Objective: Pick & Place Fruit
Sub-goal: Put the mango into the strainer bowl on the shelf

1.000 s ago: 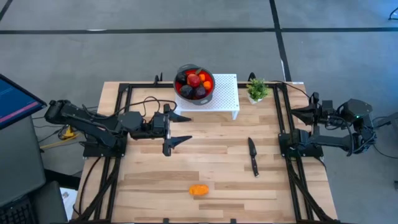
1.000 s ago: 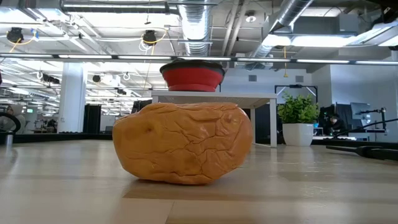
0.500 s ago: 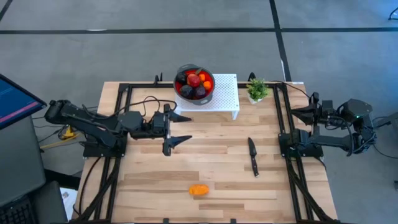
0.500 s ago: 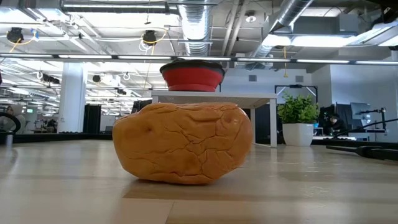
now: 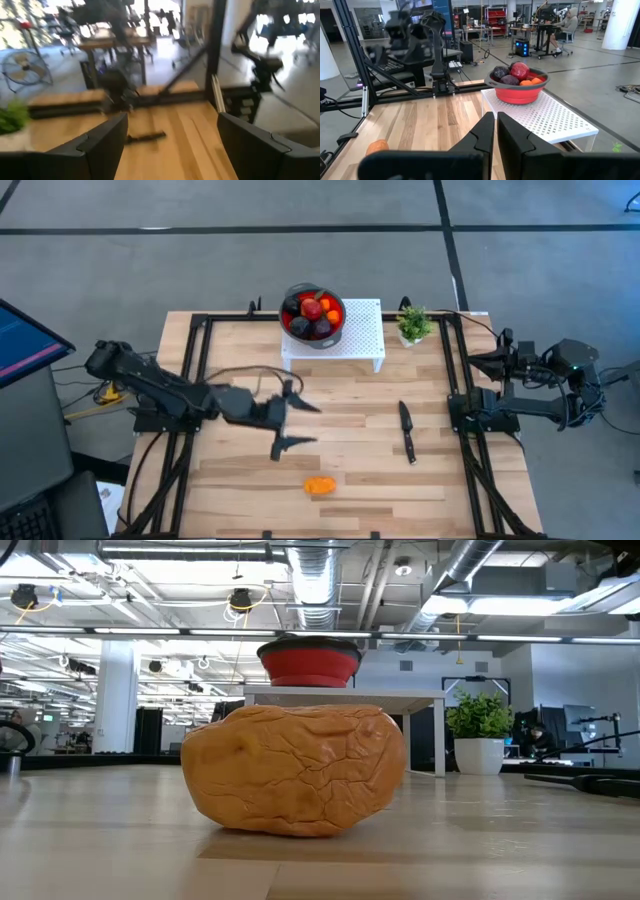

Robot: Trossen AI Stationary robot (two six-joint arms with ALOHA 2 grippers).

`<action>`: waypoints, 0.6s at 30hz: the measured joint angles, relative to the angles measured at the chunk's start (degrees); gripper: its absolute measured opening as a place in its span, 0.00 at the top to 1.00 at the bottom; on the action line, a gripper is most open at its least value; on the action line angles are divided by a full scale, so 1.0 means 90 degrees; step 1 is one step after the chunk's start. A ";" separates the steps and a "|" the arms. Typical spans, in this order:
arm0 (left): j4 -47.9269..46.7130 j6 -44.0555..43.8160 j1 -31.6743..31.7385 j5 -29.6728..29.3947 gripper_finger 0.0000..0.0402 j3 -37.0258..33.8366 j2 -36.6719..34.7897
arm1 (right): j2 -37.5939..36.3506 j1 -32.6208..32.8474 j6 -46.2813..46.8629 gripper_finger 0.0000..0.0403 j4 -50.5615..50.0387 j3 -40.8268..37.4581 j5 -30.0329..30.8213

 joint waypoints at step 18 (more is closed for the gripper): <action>0.1051 -0.1016 -0.0970 -0.0437 0.25 0.0028 0.1983 | 0.0000 0.0000 0.0001 0.96 0.0000 0.0000 -0.0001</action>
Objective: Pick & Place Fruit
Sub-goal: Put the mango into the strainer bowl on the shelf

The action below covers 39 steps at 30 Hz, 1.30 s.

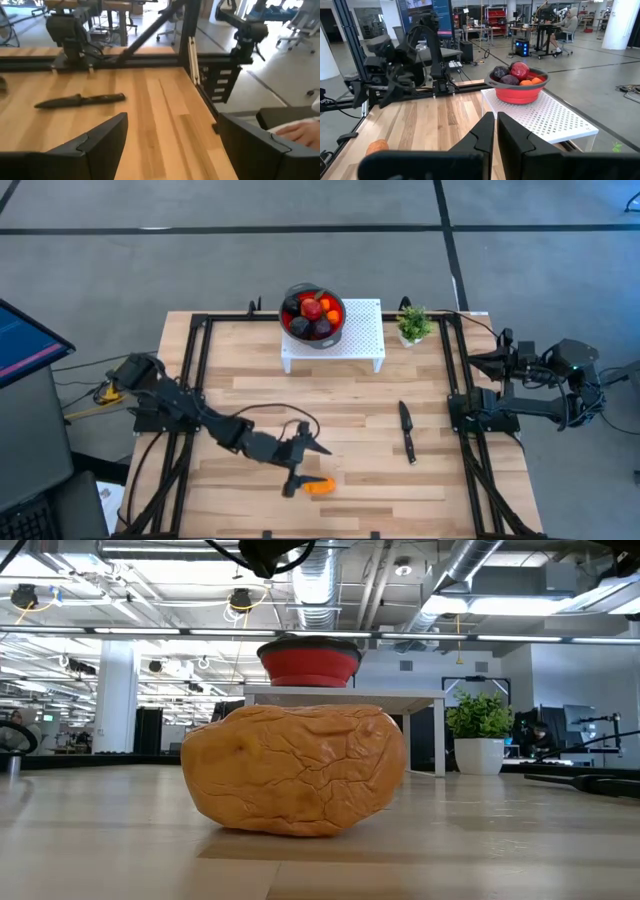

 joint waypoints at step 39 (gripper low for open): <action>-0.1892 -0.0824 0.0205 0.1127 0.25 0.0395 0.1604 | 0.0000 0.0000 -0.0002 0.96 0.0000 0.0000 0.0002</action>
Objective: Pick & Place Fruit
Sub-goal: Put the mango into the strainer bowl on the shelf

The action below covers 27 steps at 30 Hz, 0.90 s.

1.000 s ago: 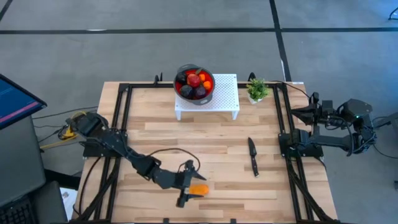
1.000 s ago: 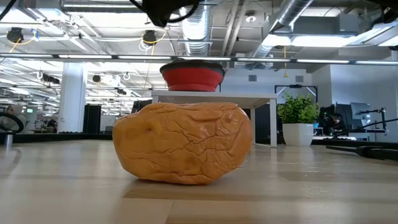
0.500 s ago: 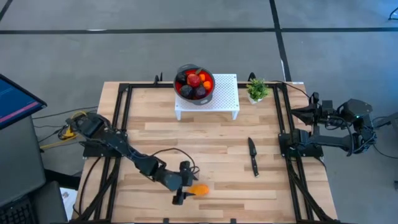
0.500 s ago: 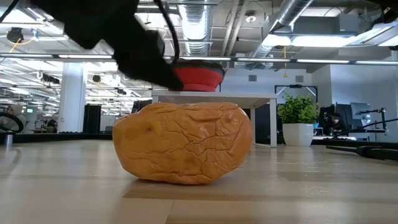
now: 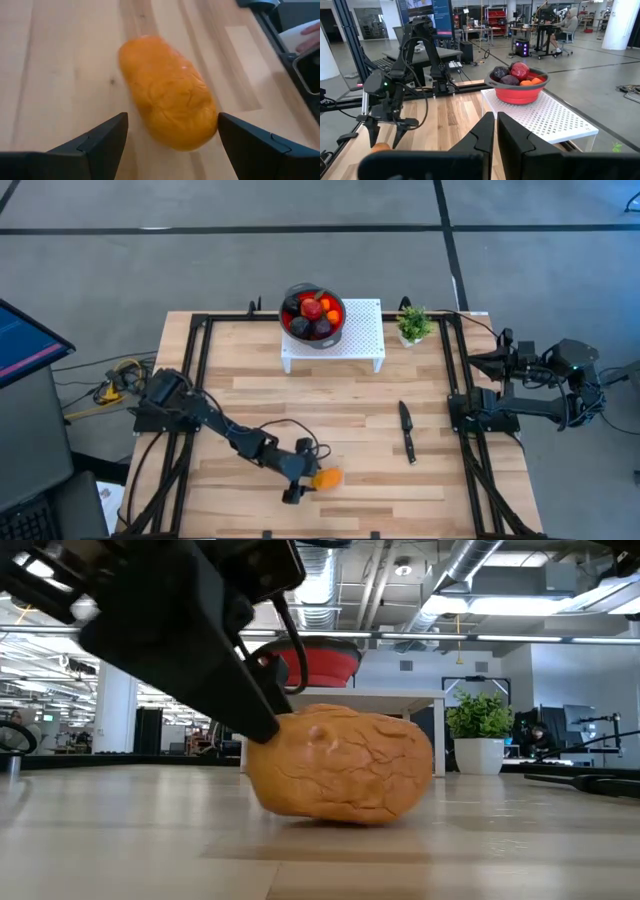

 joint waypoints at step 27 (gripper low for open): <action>0.0622 0.0721 0.0510 0.0785 0.44 0.0000 0.0316 | 0.0000 0.0000 0.0001 0.96 0.0000 0.0000 -0.0002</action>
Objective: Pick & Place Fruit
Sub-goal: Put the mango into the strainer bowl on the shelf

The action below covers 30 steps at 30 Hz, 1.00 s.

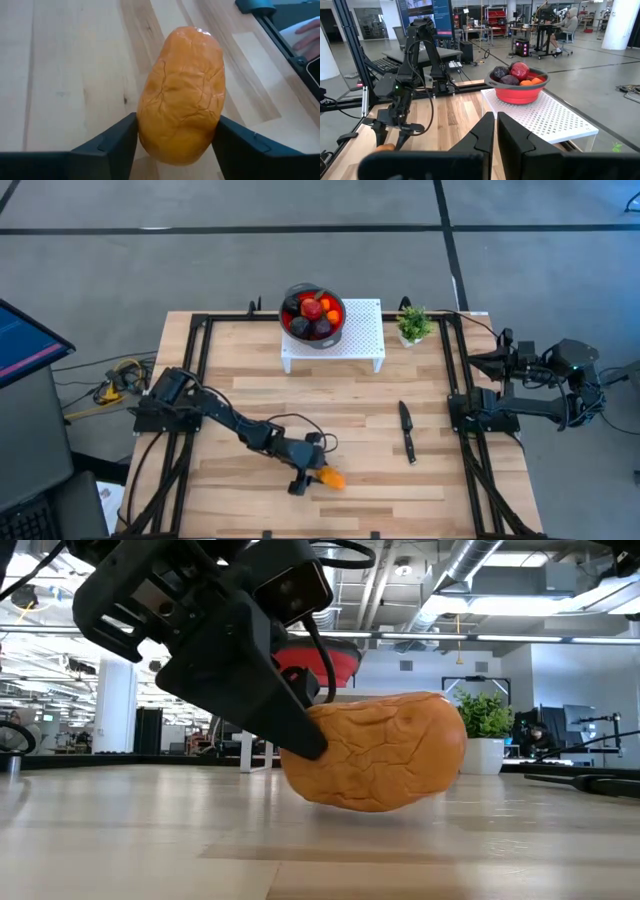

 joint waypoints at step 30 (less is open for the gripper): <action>0.1627 0.0826 0.1369 -0.1658 0.47 0.0015 -0.2562 | -0.0002 0.0000 0.0000 0.96 0.0001 0.0002 0.0002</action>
